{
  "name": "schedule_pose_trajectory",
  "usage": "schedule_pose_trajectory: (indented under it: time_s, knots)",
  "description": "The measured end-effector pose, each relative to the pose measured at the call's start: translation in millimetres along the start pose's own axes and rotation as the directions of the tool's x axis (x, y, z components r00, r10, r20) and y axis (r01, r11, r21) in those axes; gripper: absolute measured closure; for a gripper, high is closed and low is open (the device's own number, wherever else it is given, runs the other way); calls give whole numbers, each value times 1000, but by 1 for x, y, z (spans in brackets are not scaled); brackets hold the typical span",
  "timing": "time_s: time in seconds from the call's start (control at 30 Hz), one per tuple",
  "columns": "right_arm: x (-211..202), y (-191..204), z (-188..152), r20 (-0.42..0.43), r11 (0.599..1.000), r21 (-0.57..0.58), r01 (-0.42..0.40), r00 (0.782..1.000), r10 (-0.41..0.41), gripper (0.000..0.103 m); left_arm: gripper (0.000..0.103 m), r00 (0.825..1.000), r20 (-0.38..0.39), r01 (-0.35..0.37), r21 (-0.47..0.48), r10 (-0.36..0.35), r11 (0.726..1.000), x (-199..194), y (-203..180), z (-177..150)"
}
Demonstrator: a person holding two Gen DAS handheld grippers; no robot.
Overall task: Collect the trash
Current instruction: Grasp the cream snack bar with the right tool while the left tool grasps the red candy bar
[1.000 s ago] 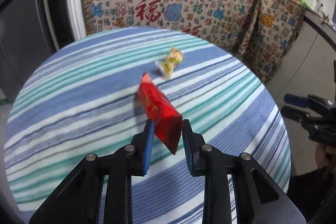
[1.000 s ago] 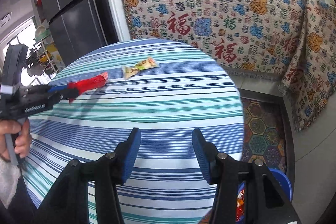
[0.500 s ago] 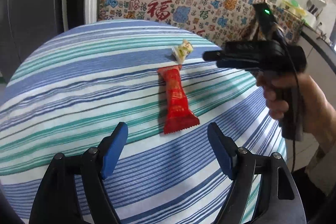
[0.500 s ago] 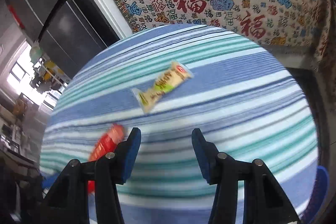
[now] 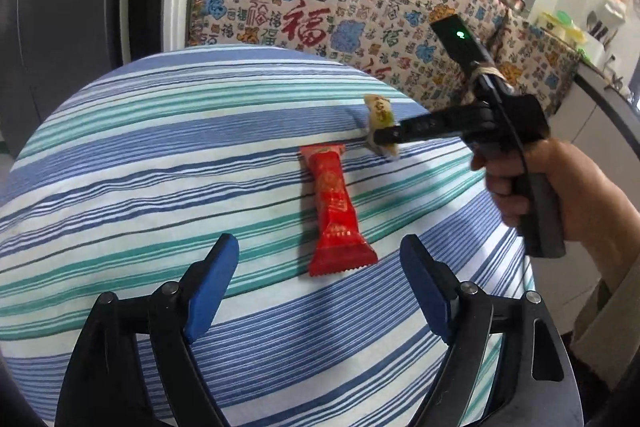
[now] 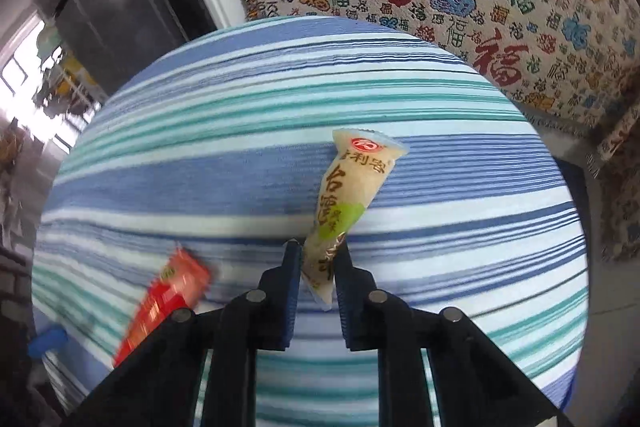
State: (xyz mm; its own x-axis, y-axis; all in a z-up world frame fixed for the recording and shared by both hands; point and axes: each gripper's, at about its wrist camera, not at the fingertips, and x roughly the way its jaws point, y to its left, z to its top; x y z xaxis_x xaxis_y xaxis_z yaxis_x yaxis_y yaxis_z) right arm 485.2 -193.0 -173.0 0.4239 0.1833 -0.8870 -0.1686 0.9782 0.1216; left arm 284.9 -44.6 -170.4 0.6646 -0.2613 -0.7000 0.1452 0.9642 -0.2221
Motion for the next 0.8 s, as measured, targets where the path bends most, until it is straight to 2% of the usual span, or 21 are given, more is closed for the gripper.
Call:
schedule_pose_trajectory:
  time_s: [0.1,0.17,0.2,0.23,0.27,0.33,0.37,0.47,0.53,0.67,0.8]
  knots:
    - [-22,-2,-35,-51,975,-218,43,997,-56,86,16,1000,-25,-5,20,6,1000,8,-6,-3]
    - [-34,-5,-64,-75,955,-292,57,994,-82,86,16,999,-49,-10,24,11,1000,18,-9,-5]
    - [-40,-9,-78,-73,954,-292,60,994,-85,83,16,998,-59,-13,22,14,1000,22,-11,-5]
    - [-45,-14,-88,-55,960,-271,69,995,-87,76,16,997,-70,-21,20,22,1000,29,-13,-4]
    - [-50,-21,-98,-31,972,-228,61,997,-69,52,16,996,-79,-30,20,32,999,35,-14,-2]
    - [-59,-33,-116,36,990,-135,30,999,-25,30,16,992,-100,-72,27,74,997,46,-16,1]
    - [-62,-40,-125,83,997,-71,12,997,-6,30,16,989,-112,-92,30,95,995,52,-16,3]
    - [-58,-51,-140,111,997,73,-15,994,6,30,15,982,-132,-128,38,132,991,61,-16,6]
    - [-56,-52,-140,125,993,111,-28,992,14,30,15,979,-135,-149,46,154,988,67,-17,10]
    - [-55,-54,-133,175,980,191,-54,984,20,30,14,979,-134,-153,21,154,988,73,-16,17]
    - [-43,-59,-122,154,964,264,-40,988,-1,30,15,978,-127,-160,39,164,986,78,-19,23]
